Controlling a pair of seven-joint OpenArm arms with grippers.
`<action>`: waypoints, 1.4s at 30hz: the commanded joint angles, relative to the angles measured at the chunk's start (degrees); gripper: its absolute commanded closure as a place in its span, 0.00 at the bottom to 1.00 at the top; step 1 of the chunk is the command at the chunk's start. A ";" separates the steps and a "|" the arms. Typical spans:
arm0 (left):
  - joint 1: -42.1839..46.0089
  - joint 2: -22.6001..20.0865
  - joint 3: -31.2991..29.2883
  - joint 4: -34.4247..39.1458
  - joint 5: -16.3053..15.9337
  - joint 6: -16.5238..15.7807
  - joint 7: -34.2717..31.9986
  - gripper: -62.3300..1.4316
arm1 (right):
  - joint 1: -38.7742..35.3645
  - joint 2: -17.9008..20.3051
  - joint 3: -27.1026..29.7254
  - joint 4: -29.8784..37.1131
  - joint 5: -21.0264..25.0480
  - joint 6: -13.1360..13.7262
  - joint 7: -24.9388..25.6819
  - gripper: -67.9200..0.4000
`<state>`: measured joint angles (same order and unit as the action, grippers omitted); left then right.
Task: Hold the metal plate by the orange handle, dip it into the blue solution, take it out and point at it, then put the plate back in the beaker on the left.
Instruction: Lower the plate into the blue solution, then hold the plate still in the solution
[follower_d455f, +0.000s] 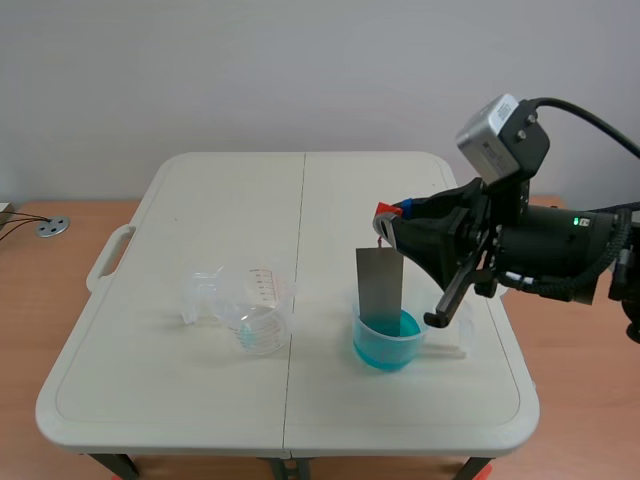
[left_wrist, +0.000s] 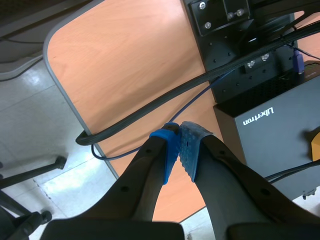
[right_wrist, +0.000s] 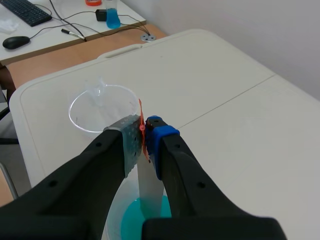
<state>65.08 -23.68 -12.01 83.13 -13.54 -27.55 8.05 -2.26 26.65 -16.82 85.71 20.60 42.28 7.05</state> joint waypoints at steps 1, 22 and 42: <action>0.46 -0.02 -0.22 0.42 -0.24 -0.22 -0.55 0.92 | 0.85 -0.28 0.09 -0.09 0.33 0.44 1.51 0.98; 0.44 -0.02 -0.22 0.11 -0.20 -0.22 -0.55 0.92 | 0.83 -0.63 0.09 -1.57 -2.05 0.44 1.92 0.98; 0.44 -0.02 -0.22 0.11 -0.20 -0.22 -0.52 0.92 | 0.81 -0.61 0.09 -1.57 -2.45 0.44 -0.50 0.98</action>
<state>65.08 -23.68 -12.03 82.74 -13.54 -27.53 7.90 -1.76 25.41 -16.95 83.85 18.41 42.24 7.22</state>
